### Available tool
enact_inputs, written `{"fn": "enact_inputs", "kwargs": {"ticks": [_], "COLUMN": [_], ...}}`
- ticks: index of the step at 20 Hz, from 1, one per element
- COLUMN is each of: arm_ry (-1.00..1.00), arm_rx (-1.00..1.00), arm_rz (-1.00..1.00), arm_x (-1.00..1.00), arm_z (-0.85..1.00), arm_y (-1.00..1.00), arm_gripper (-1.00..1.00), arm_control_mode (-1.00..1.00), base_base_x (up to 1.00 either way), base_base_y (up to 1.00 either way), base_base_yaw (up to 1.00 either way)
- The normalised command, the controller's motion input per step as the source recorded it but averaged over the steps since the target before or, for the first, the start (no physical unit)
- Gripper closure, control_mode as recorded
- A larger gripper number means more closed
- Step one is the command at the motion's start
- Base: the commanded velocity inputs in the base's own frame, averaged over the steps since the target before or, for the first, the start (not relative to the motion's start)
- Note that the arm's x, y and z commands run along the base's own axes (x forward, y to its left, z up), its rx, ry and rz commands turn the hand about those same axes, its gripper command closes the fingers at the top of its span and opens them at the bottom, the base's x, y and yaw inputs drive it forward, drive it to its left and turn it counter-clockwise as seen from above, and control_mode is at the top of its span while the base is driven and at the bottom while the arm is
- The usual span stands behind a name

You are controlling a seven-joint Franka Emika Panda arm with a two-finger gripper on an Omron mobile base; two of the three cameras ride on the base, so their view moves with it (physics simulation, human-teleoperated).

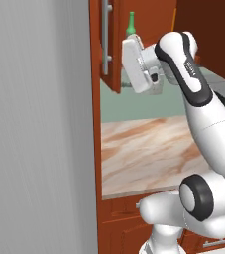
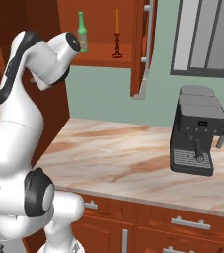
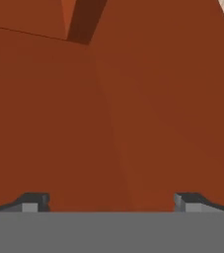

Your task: Get the candle and the beer from the cabinet and move them to the dining counter.

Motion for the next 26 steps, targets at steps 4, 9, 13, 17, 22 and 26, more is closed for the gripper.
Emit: {"fn": "enact_inputs", "kwargs": {"ticks": [4, 9, 13, 17, 22, 26], "arm_ry": [-0.06, -0.05, 0.00, -0.11, -0.07, -0.09], "arm_rx": [0.00, -0.01, -0.03, -0.06, -0.09, -0.12], "arm_rz": [0.06, 0.00, 0.00, 0.00, -0.03, 0.00], "arm_x": [-0.30, -0.17, -0.02, 0.00, 0.04, 0.16], "arm_z": [0.00, 0.03, -0.03, 0.03, 0.17, 0.14], "arm_y": [0.59, 0.35, 0.00, -0.17, -0.48, -0.53], "arm_gripper": [-1.00, -1.00, -1.00, -1.00, -1.00, -1.00], "arm_control_mode": [-1.00, -1.00, -1.00, -1.00, -1.00, -1.00], "base_base_x": [0.00, 0.00, 0.00, 0.00, 0.00, 0.00], "base_base_y": [0.00, 0.00, 0.00, 0.00, 0.00, 0.00], "base_base_yaw": [0.00, 0.00, 0.00, 0.00, 0.00, 0.00]}}
